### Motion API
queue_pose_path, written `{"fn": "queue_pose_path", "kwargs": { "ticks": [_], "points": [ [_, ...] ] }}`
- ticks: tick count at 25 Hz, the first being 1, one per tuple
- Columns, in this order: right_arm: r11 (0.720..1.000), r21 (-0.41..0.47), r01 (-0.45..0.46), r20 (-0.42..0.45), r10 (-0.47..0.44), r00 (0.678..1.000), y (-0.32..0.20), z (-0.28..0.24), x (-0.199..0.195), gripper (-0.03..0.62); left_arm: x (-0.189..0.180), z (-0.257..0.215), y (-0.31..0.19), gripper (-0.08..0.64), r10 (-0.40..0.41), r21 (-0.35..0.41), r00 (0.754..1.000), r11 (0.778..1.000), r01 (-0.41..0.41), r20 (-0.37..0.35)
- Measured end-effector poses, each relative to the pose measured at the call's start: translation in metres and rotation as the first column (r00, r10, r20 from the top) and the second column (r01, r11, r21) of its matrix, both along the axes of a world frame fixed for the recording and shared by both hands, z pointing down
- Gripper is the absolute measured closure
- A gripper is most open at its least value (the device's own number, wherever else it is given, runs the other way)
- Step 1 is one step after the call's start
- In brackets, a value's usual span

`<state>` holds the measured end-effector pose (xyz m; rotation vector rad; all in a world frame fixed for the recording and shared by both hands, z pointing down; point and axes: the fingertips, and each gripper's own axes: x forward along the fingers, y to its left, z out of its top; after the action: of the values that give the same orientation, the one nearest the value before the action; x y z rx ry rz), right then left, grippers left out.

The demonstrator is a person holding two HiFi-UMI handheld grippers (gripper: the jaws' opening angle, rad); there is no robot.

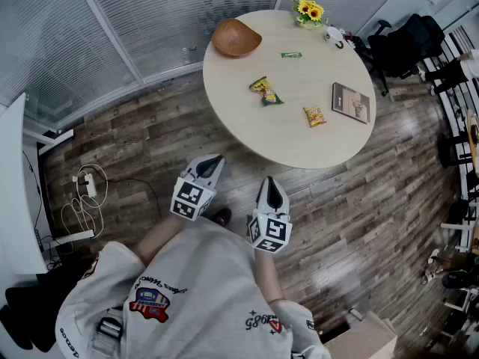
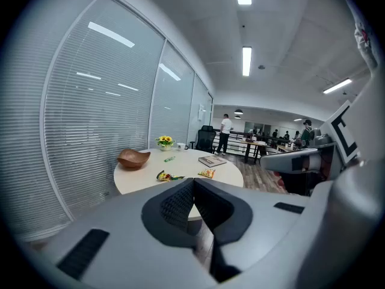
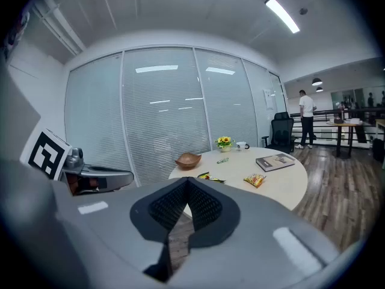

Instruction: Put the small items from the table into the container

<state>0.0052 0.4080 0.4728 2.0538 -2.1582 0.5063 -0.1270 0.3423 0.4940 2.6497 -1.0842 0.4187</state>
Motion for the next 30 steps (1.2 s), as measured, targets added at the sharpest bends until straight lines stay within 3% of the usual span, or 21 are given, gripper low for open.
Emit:
{"fn": "queue_pose_path", "kwargs": {
  "ticks": [18, 24, 30],
  "points": [
    [0.999, 0.048, -0.004, 0.017, 0.004, 1.0, -0.005, -0.008, 0.025, 0.591, 0.021, -0.006, -0.009, 0.552, 0.007, 0.013, 1.0, 1.0, -0.008, 0.013],
    [0.999, 0.035, 0.014, 0.002, -0.014, 1.0, -0.04, -0.002, 0.036, 0.591, 0.034, 0.003, -0.045, 0.552, 0.0, -0.006, 1.0, 1.0, 0.0, 0.004],
    [0.998, 0.018, 0.055, -0.043, -0.054, 0.998, -0.114, 0.007, 0.045, 0.591, 0.06, 0.019, -0.112, 0.552, 0.021, -0.03, 1.0, 0.999, -0.022, -0.014]
  ]
}}
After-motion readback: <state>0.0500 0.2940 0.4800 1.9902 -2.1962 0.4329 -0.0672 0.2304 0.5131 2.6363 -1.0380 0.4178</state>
